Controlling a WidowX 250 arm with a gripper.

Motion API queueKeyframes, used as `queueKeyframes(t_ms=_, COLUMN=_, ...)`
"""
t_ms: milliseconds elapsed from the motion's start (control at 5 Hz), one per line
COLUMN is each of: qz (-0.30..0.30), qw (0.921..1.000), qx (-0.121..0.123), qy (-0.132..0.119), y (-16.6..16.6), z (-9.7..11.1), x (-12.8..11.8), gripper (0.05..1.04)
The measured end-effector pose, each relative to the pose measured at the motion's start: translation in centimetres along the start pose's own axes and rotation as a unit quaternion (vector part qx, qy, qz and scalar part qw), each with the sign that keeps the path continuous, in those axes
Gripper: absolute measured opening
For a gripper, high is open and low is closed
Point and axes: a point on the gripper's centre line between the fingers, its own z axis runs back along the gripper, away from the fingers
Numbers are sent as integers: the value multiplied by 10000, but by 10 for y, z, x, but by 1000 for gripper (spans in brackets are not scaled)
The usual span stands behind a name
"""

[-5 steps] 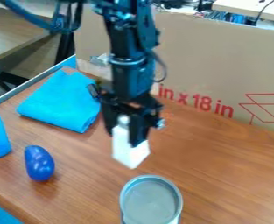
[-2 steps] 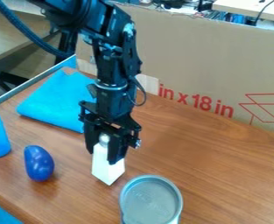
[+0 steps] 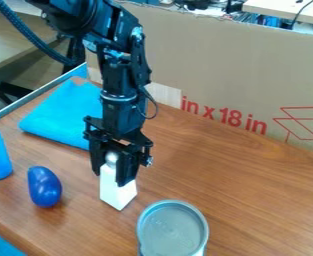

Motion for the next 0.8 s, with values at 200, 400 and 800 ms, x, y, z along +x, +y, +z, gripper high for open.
queueKeyframes(t_ms=200, qz=5, qw=9999, qx=-33, qy=119, y=0, z=0, x=-4, gripper=965)
queueKeyframes(t_ms=400, qz=-60, qw=9999, qx=-114, qy=-1, y=-3, z=10, x=-10, gripper=1007)
queueKeyframes(t_ms=800, qz=-245, qw=9914, qx=190, qy=-1271, y=-22, z=77, x=-61, gripper=1003)
